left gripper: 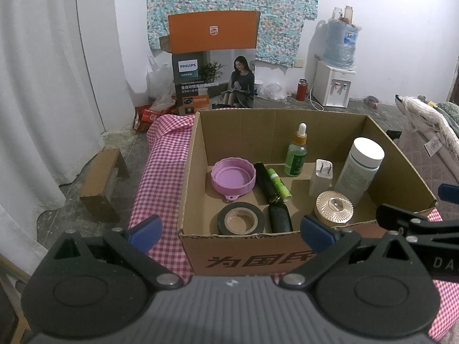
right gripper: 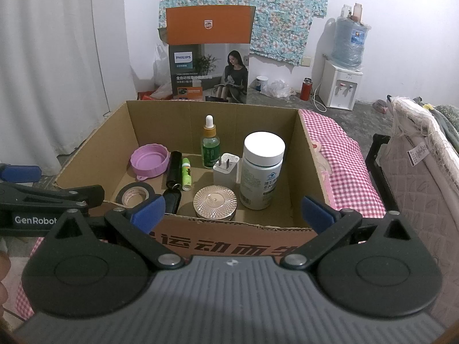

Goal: Organize rigid objects

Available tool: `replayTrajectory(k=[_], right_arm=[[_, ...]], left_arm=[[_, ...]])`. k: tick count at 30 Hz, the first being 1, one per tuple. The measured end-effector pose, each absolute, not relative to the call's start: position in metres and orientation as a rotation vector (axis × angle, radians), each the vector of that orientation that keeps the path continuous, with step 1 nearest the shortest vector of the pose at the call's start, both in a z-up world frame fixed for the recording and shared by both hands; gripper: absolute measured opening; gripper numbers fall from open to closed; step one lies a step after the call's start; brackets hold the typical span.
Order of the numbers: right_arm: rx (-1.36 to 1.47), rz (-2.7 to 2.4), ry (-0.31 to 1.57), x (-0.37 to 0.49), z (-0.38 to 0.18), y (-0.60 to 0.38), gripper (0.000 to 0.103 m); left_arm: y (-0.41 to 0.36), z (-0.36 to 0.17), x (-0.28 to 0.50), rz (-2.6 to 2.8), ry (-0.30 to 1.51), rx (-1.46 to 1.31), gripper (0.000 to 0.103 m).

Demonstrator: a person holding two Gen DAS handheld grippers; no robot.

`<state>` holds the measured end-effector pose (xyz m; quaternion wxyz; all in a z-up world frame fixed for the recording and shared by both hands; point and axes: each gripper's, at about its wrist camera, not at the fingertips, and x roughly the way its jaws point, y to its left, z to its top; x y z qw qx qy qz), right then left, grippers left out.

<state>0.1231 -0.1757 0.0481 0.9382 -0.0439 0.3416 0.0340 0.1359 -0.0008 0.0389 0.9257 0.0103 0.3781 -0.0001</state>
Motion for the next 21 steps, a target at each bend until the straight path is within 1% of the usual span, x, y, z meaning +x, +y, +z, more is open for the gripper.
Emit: replayTrajectory(k=[21], right_arm=[[-0.088,0.071,0.696,0.1234,0.0483,-0.1765,0.102]], left_arm=[[-0.0044,0.0445,0.1358,0.008,0.770,0.024,0.103]])
